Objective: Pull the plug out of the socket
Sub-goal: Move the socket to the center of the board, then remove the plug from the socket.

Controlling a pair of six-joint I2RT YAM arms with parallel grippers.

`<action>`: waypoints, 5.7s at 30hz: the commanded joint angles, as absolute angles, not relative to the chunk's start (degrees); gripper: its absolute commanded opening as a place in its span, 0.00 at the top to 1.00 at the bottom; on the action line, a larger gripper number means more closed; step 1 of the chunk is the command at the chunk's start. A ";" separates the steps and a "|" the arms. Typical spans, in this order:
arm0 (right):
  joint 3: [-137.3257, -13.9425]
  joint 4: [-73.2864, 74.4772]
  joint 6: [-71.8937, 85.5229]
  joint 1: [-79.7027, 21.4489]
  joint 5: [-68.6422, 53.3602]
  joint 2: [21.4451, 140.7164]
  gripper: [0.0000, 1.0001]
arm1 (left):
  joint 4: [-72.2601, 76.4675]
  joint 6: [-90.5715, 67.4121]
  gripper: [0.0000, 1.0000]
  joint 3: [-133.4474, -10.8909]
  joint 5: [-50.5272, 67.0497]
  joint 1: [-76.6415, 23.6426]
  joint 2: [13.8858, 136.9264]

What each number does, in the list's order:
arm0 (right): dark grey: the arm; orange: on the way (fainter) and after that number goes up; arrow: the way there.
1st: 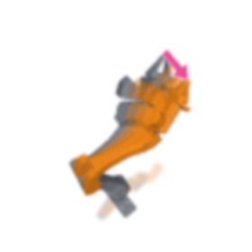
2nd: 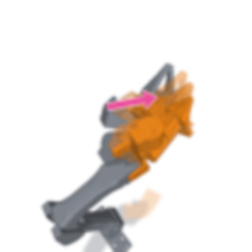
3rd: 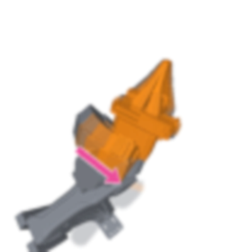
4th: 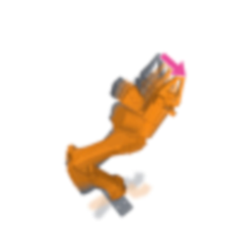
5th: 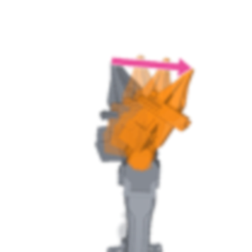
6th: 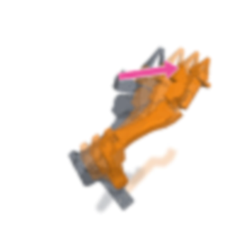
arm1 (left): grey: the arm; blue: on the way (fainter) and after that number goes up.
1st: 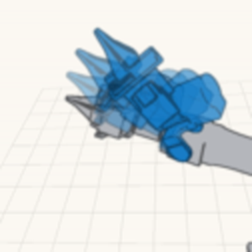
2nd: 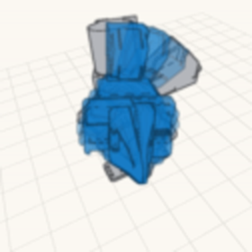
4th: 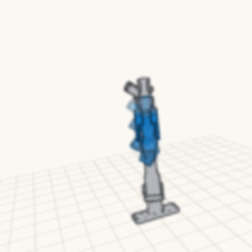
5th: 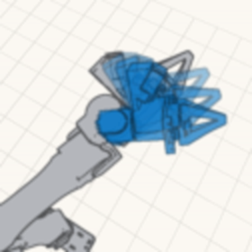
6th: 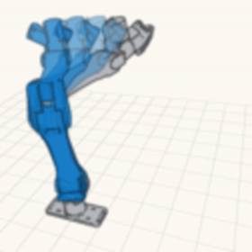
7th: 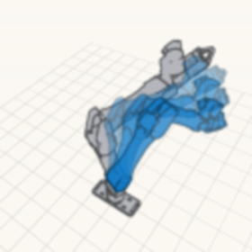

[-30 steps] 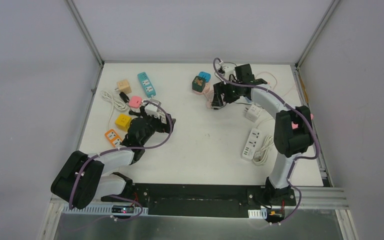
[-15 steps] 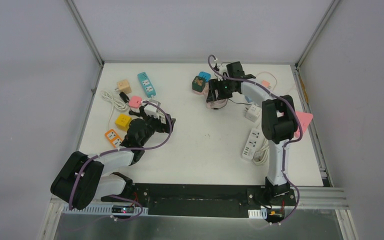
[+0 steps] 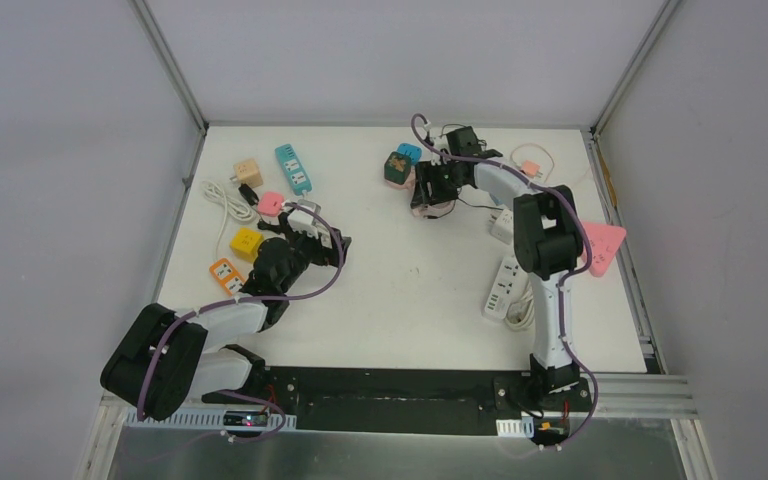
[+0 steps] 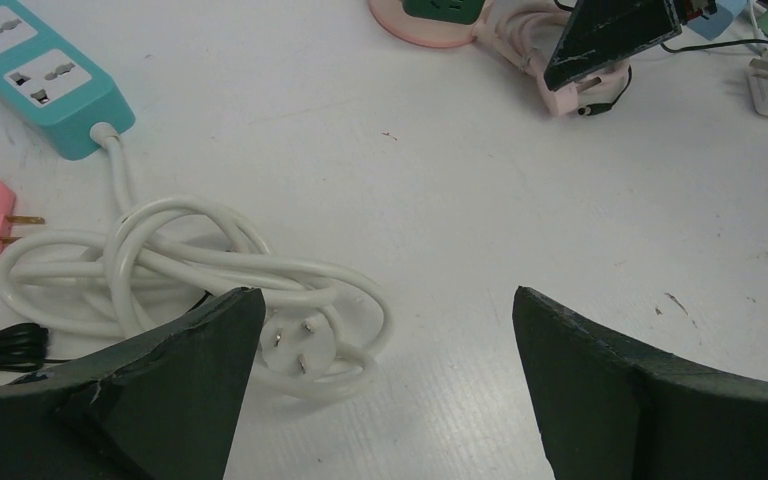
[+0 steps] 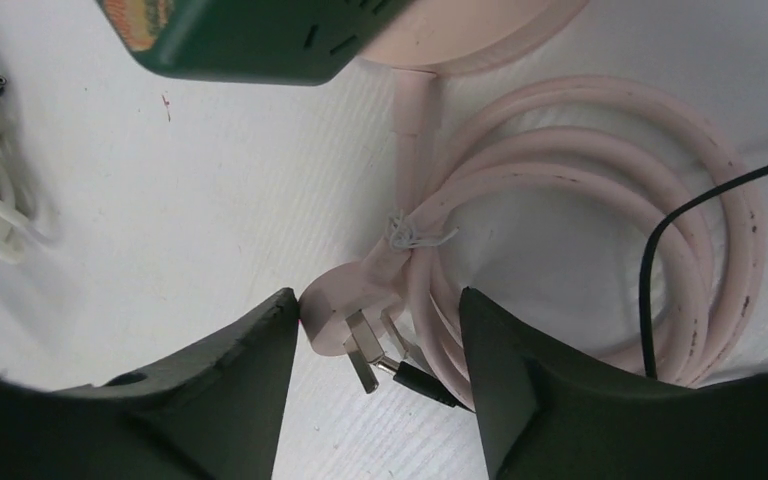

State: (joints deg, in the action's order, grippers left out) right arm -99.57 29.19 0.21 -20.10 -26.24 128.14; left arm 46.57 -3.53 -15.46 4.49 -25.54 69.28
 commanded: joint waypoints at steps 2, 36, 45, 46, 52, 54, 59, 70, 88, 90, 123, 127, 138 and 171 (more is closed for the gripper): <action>-98.67 29.77 0.45 -20.88 -27.15 127.94 0.46 | 49.66 -3.54 0.01 -15.30 4.13 -25.95 68.25; -63.13 28.13 -6.59 -34.75 -34.94 104.39 0.66 | 52.73 -3.47 0.01 -12.76 4.04 -25.97 66.51; -68.46 38.46 -17.64 -34.56 -35.86 103.05 0.27 | 33.49 -13.32 0.01 -18.74 4.51 -25.93 58.81; -68.83 39.06 -18.59 -34.47 -35.94 102.68 0.22 | 32.20 -14.83 0.01 -19.21 4.57 -25.92 58.34; -70.83 42.25 -22.97 -32.90 -35.64 100.31 0.13 | 26.84 -23.01 0.01 -21.93 5.61 -25.85 56.93; -71.43 43.98 -25.04 -31.73 -36.32 98.81 0.13 | 26.18 -24.45 0.01 -22.97 8.22 -25.84 57.46; -74.59 53.39 -34.65 -27.03 -42.92 95.92 0.12 | 20.85 -27.30 0.01 -28.17 14.59 -25.85 60.58; -74.78 55.15 -35.48 -16.37 -49.75 91.56 0.12 | -8.84 -16.51 0.01 -49.56 -6.86 -39.18 69.11; -73.83 53.85 -33.39 -10.73 -53.61 90.94 0.12 | -16.70 -11.84 0.09 -70.27 -20.27 -45.86 95.61; -73.83 53.86 -33.48 -10.70 -53.70 91.05 0.12 | -16.81 -11.78 0.12 -71.13 -20.10 -45.88 97.47; -66.99 36.20 -16.56 -8.05 -53.56 92.38 0.14 | -16.96 29.23 0.95 -67.85 23.45 -41.83 100.67; -61.47 21.90 -3.81 -7.74 -51.18 92.63 0.15 | -16.04 31.40 0.97 -67.65 30.25 -40.62 101.95; -60.39 7.19 16.42 -8.61 -50.95 103.66 0.20 | -3.16 28.89 1.00 -60.02 32.65 -40.52 100.39; -63.63 13.45 13.33 -13.36 -51.96 102.52 0.63 | -4.16 29.01 1.00 -61.00 34.89 -39.65 101.56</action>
